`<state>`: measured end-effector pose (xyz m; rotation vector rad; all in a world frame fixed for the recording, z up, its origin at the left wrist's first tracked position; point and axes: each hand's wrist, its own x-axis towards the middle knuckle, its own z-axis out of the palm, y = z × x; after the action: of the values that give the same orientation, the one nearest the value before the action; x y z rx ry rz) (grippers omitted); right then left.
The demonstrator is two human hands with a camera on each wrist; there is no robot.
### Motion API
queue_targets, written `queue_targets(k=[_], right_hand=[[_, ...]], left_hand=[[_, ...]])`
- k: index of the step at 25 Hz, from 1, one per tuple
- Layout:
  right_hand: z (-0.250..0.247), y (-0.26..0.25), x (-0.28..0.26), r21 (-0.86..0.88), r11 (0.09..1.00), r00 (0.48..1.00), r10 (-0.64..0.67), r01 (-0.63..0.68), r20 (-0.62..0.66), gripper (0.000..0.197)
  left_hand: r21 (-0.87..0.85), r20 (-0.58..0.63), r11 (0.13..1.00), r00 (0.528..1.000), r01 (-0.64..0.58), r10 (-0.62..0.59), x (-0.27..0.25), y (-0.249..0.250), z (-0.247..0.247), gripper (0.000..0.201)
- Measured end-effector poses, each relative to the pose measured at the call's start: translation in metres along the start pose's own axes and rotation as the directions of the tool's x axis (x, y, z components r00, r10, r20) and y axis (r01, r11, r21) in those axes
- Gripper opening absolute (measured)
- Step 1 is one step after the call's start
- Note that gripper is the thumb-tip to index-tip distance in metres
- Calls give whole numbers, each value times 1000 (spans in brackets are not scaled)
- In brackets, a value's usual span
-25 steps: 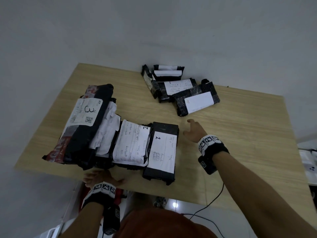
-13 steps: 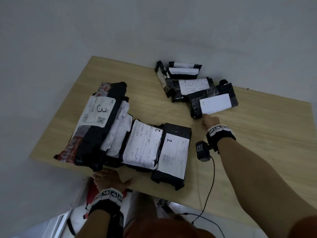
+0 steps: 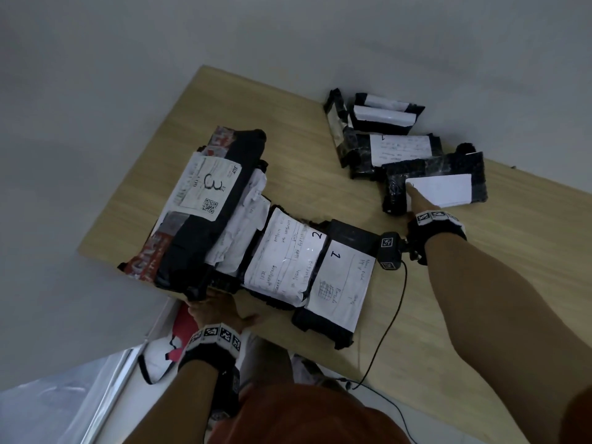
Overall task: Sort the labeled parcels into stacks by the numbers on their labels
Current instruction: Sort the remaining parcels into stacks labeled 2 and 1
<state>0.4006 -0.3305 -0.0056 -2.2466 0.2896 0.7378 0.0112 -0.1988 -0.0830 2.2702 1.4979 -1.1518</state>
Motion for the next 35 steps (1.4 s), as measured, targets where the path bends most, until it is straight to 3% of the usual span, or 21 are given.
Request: queue_targets(k=[2, 4, 5, 9, 11, 15, 16, 19, 20, 25, 27, 29, 32, 35], right_hand=[[-24, 5, -2, 52, 997, 999, 51, -51, -1, 79], [-41, 9, 1, 74, 987, 990, 143, -142, -7, 107], [-50, 15, 8, 104, 985, 990, 143, -141, -16, 109], [-77, 14, -16, 201, 979, 999, 47, -42, -21, 77], [-89, 9, -14, 271, 962, 998, 33, -20, -46, 70], [-107, 32, 3, 144, 979, 988, 152, -144, -41, 119], [-114, 45, 2, 158, 973, 984, 175, -166, -42, 111], [-127, 67, -17, 329, 941, 992, 108, -82, -61, 66], [-128, 71, -12, 398, 915, 993, 97, -61, -72, 61], [-123, 59, 8, 582, 812, 993, 100, -46, -62, 73], [-123, 52, 20, 625, 779, 989, 126, -50, -78, 78], [-120, 38, 16, 663, 748, 988, 127, -39, -84, 61], [-113, 19, -11, 751, 660, 998, 46, 5, -47, 34], [-108, 22, -28, 792, 607, 997, -78, 56, -11, 31]], left_hand=[[10, -12, 999, 999, -43, 43, -5, 5, -8, 118], [35, -46, 993, 992, -116, 117, -11, 12, -16, 111], [40, -47, 989, 989, -140, 141, -16, 17, -21, 109], [54, -69, 986, 985, -156, 159, -22, 30, -28, 112], [56, -107, 982, 977, -178, 183, -21, 33, -29, 110], [108, -116, 971, 967, -214, 226, -19, 39, -21, 107], [126, -113, 964, 962, -234, 248, -20, 42, -19, 107], [136, -118, 956, 954, -259, 275, -32, 49, -30, 105], [139, -107, 959, 959, -246, 261, -33, 50, -31, 102], [-8, -154, 979, 968, -203, 199, -31, 35, -38, 108], [-97, -104, 976, 977, -196, 186, -25, 31, -35, 105], [-224, -15, 954, 979, -200, 202, -15, 30, -23, 106], [-335, -96, 921, 980, -198, 176, 1, 26, -16, 116], [-153, -65, 975, 986, -160, 152, -22, 24, -45, 106]])
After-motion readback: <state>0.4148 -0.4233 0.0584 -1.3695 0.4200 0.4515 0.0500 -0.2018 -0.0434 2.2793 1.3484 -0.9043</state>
